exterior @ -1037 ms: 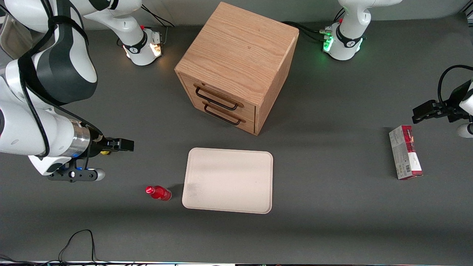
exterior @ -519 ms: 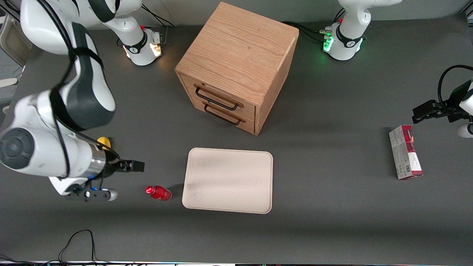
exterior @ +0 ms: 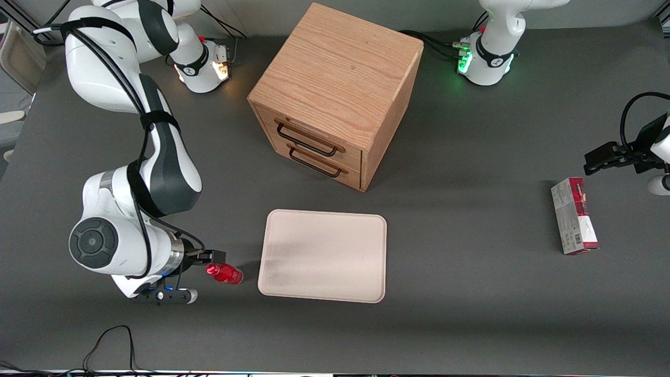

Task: Place coke bottle on tray
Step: 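Lower the open right gripper onto the red Coca-Cola bottle's cap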

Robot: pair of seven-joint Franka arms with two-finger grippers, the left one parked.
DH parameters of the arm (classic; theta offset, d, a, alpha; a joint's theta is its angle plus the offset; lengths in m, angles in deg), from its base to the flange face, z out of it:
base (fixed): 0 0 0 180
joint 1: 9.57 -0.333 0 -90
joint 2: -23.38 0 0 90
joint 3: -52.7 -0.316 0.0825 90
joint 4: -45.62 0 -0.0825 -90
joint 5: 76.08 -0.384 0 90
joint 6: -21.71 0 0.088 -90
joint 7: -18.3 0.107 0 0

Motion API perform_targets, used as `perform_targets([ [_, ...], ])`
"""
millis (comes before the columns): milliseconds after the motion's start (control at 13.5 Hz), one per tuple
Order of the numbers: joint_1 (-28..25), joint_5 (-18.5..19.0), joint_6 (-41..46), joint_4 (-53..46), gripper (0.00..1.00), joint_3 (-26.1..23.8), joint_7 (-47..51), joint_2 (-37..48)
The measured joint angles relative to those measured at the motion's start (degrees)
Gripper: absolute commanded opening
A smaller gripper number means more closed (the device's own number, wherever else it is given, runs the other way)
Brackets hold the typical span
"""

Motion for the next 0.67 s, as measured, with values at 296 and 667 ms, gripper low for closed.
perform_targets([
  [296,-0.1,0.1,-0.9,0.0,1.0,0.0,0.0,-2.4],
  [667,-0.1,0.2,-4.3,0.0,1.0,0.0,0.0,-5.4],
])
